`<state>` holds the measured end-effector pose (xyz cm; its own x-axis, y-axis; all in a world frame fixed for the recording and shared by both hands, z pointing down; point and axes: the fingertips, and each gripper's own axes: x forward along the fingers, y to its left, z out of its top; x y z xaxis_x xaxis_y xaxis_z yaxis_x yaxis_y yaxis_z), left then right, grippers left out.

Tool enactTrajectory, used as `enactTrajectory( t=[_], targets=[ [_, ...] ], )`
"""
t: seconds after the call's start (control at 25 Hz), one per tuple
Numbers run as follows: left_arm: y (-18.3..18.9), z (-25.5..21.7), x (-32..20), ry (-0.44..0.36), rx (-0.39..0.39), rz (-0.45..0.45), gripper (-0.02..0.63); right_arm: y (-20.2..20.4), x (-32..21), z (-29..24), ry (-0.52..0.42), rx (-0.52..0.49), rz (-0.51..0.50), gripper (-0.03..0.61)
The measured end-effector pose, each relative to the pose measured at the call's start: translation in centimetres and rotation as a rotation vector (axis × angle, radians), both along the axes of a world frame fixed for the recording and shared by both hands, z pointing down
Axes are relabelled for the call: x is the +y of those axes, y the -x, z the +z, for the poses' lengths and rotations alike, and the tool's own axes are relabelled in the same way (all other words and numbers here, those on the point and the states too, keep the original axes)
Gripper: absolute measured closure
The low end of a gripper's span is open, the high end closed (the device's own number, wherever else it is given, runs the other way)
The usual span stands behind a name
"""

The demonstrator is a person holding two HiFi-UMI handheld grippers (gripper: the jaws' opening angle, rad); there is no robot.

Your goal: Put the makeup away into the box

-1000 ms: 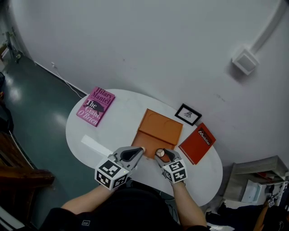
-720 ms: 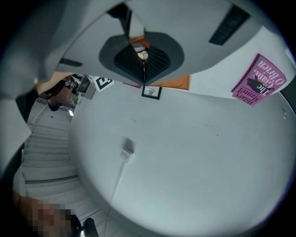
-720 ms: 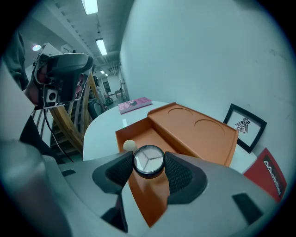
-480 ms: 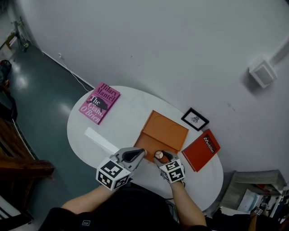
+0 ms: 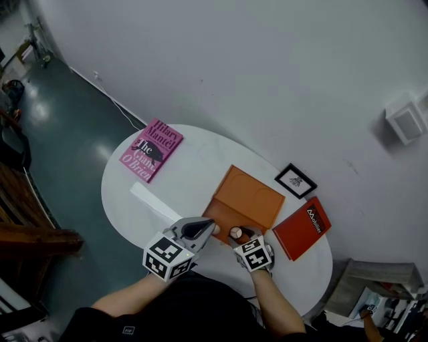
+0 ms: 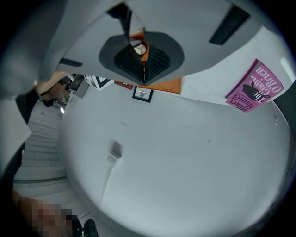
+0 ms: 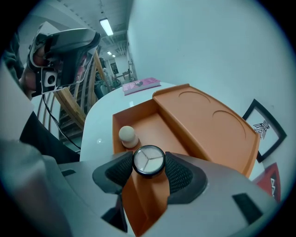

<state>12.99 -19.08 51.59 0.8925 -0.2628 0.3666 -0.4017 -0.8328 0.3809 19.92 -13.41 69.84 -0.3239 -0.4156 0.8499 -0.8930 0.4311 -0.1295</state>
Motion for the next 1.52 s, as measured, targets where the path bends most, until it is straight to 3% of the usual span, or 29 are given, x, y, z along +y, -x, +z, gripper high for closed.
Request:
enactTrajectory(
  t=[0.32, 0.84, 1.08, 1.36, 1.52],
  targets=[
    [0.4, 0.2, 0.4, 0.012, 0.002, -0.004, 0.600, -0.1, 0.1, 1.0, 0.016, 0.102, -0.016, 0.345],
    [2.2, -1.4, 1.4, -0.028, 0.028, -0.012, 0.600, 0.1, -0.1, -0.1, -0.061, 0.033, 0.050, 0.345],
    [3.4, -2.9, 1.9, -0.059, 0.051, -0.015, 0.600, -0.8, -0.1, -3.3, -0.193, 0.008, 0.156, 0.345],
    [5.3, -4.4, 3.2, -0.089, 0.079, 0.007, 0.600, -0.6, 0.9, -10.5, -0.401, -0.012, 0.232, 0.348],
    [6.9, -5.1, 4.7, -0.099, 0.091, 0.037, 0.600, -0.1, 3.1, -14.9, -0.499, -0.021, 0.296, 0.390]
  ],
)
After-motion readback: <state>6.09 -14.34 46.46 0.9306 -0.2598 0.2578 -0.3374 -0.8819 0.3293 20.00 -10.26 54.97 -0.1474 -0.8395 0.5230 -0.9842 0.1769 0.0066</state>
